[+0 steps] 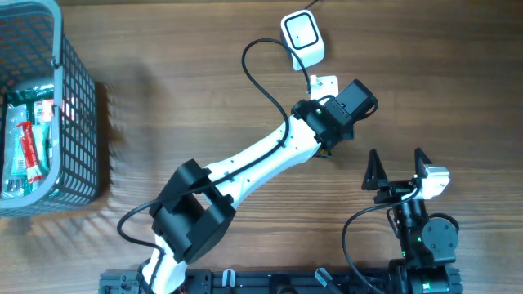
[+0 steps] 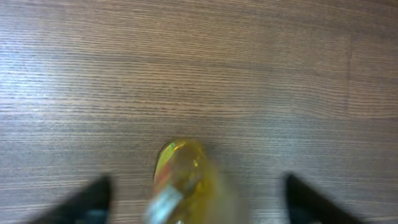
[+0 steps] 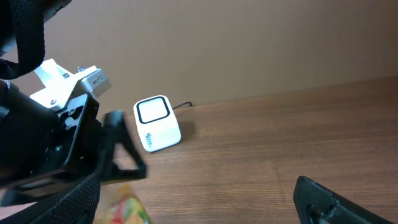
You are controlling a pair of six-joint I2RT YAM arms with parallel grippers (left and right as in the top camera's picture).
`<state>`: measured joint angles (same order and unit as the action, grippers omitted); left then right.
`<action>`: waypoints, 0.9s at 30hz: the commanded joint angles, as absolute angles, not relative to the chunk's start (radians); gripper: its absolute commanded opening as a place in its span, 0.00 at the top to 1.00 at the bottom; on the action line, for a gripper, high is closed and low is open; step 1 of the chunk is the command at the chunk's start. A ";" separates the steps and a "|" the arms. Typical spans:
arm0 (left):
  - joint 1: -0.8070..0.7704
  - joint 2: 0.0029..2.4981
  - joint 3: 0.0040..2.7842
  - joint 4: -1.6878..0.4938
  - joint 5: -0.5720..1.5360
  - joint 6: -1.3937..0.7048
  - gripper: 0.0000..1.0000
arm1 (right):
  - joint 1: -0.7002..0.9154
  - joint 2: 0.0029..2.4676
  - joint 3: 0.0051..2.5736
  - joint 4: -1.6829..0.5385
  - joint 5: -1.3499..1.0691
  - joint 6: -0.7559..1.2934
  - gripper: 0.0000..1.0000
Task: Scan the item barcode
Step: 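Lift the yellow bottle out and set it near the scanner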
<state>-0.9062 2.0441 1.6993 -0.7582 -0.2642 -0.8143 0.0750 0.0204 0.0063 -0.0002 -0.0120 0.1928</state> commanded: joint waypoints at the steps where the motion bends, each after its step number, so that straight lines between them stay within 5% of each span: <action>1: -0.908 2.058 1.715 -0.759 -0.247 -0.816 0.00 | 0.071 0.018 0.005 0.004 -0.025 0.185 0.00; 16: -0.804 1.765 1.724 -0.727 -0.277 -0.451 0.00 | 0.071 0.018 0.005 0.004 -0.025 0.186 0.00; 27: -0.302 1.395 1.724 -0.746 -0.290 -0.317 0.00 | 0.071 0.018 0.005 0.004 -0.025 0.186 0.00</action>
<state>-0.4683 1.4811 1.7084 -0.7338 -0.2680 -0.3855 0.0750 0.0204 0.0063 -0.0002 -0.0120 0.1925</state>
